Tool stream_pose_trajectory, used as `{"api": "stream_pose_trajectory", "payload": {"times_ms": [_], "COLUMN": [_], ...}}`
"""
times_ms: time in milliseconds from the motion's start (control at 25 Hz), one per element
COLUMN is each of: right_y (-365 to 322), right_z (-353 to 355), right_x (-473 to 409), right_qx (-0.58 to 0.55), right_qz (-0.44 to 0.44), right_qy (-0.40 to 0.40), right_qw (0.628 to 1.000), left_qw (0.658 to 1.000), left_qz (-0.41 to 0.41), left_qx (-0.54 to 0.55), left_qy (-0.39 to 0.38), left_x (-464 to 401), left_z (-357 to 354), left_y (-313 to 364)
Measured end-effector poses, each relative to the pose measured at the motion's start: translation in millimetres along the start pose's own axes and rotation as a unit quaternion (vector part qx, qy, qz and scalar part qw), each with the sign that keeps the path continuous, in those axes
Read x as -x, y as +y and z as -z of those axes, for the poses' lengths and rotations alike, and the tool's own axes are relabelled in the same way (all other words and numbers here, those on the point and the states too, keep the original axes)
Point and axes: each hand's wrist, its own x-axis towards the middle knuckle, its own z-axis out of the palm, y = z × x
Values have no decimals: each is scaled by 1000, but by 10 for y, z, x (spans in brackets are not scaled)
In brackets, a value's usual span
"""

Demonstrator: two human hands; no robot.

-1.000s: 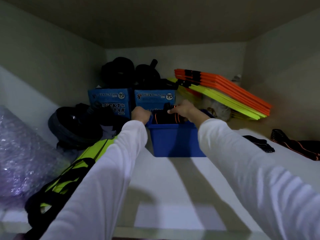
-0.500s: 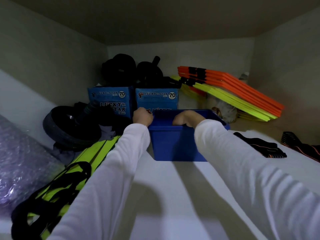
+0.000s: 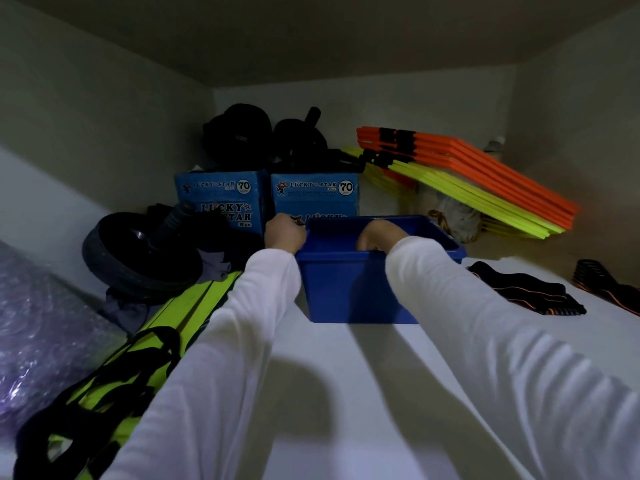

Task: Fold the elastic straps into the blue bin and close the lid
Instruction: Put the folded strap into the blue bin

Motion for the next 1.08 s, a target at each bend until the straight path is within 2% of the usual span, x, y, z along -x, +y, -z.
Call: {"api": "stream_pose_trajectory", "payload": {"times_ms": [160, 360, 560, 720, 800, 880, 960, 1040, 1080], "right_y": [9, -9, 22, 72, 116, 215, 420, 728, 917], "right_z": [-54, -88, -105, -108, -87, -61, -40, -23, -35], "right_x": [-36, 23, 70, 99, 137, 168, 231, 371, 457], "right_qx": [-1, -31, -54, -46, -70, -165, -263, -303, -313], "right_qz": [-9, -16, -4, 9, 28, 49, 44, 14, -1], "right_qy": [45, 33, 75, 72, 111, 177, 260, 372, 413], "right_qw": [999, 999, 996, 996, 991, 969, 928, 877, 855], "left_qw": [1000, 1000, 999, 998, 997, 998, 998, 975, 958], "left_qz": [6, 3, 24, 32, 39, 32, -40, -177, -247], "left_qx": [6, 4, 32, 44, 48, 50, 8, 19, 49], "left_qy": [0, 2, -19, -35, -41, -27, 58, 136, 137], "left_x": [-10, -26, -124, -146, -129, -34, 146, 431, 580], "left_z": [-4, -31, -49, -29, -15, 18, 15, -30, -83], "left_y": [0, -4, -72, -94, -91, -34, 129, 410, 565]}}
